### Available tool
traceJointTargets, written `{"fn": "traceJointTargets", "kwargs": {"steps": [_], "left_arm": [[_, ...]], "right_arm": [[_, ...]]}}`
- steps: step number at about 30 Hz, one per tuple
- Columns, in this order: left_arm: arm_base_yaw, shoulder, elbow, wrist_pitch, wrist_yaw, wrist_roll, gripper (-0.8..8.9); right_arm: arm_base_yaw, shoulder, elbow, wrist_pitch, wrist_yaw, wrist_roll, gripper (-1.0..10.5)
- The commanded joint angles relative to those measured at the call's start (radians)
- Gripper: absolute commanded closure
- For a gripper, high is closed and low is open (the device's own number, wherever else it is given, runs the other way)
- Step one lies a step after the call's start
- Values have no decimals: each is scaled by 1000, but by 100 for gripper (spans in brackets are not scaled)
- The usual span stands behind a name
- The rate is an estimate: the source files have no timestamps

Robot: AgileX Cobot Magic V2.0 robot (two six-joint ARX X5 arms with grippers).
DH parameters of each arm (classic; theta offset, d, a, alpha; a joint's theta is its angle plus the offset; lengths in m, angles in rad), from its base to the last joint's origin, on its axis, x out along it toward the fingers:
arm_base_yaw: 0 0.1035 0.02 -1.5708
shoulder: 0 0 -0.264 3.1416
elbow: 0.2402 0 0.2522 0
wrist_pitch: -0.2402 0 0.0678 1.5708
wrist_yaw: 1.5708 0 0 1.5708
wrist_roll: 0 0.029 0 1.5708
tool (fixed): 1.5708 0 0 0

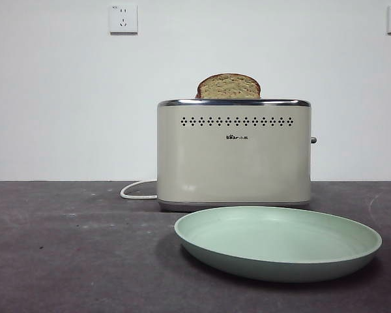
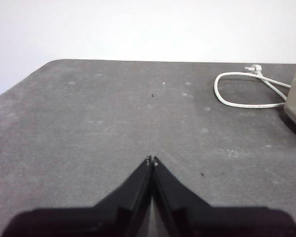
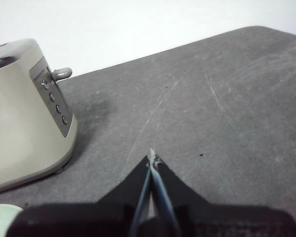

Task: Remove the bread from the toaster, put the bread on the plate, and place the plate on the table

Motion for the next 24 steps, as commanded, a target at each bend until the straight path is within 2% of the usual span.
{"fn": "traceJointTargets", "kwargs": {"steps": [1, 3, 5, 6, 9, 16, 19, 24], "left_arm": [[3, -3, -10, 4, 2, -35, 819], [3, -3, -3, -2, 4, -40, 820], [2, -3, 18, -18, 30, -42, 820], [2, -3, 34, -26, 50, -52, 820], [1, 2, 91, -40, 60, -107, 820], [1, 68, 280, -161, 151, -146, 819], [2, 129, 384, -246, 191, -145, 820], [2, 253, 551, -346, 325, -125, 820]], "right_arm": [[-1, 1, -8, -2, 2, 32, 946], [0, 1, -5, 16, -16, 59, 949], [0, 2, 14, 16, -93, 68, 956], [0, 6, 28, 16, -129, 76, 957], [0, 27, 76, 15, -164, 100, 958], [1, 178, 258, -21, -308, 124, 958], [1, 279, 373, -96, -382, 103, 958], [1, 444, 584, -284, -557, -5, 958]]}}
